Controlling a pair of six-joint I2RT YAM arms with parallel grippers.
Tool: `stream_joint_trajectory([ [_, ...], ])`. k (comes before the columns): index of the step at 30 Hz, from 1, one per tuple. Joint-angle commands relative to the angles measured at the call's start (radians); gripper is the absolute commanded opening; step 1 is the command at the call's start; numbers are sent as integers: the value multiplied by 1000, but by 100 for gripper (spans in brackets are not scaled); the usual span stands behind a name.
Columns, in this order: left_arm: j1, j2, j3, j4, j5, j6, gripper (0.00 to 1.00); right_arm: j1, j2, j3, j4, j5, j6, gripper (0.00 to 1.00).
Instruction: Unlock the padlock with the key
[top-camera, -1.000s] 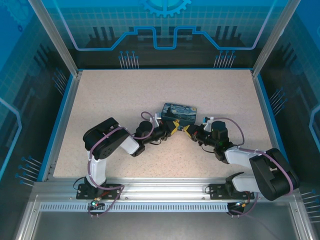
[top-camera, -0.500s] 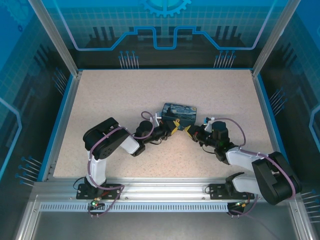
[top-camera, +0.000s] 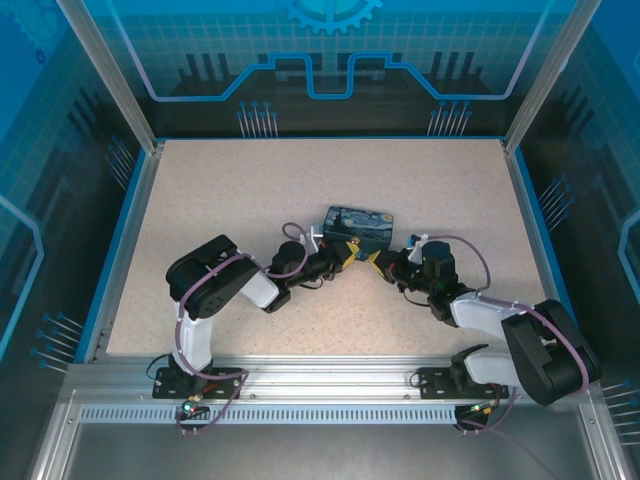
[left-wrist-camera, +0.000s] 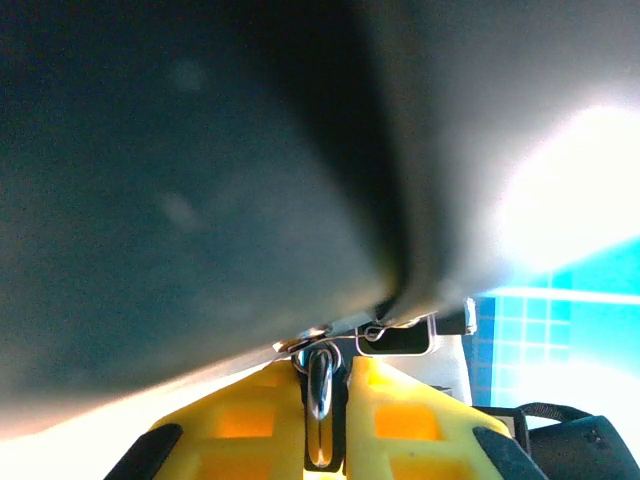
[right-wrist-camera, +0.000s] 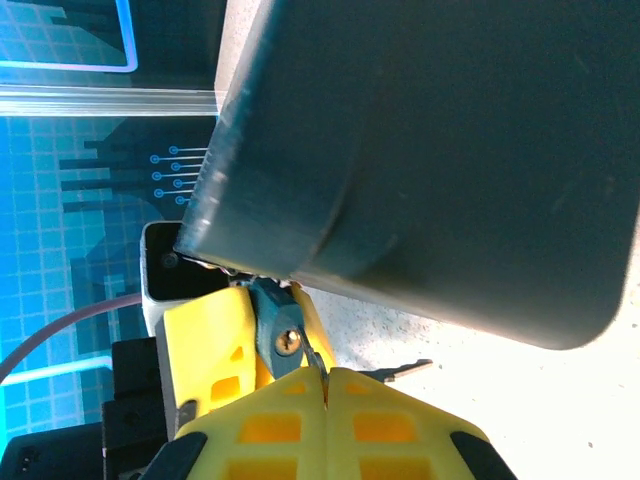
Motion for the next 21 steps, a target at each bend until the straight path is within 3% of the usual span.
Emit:
stream_joint_trajectory([
  [1, 9, -38, 33, 80, 23, -12, 0, 18, 15, 34, 14, 18, -4, 0],
  [21, 8, -33, 30, 80, 20, -8, 0, 48, 21, 58, 30, 31, 21, 0],
])
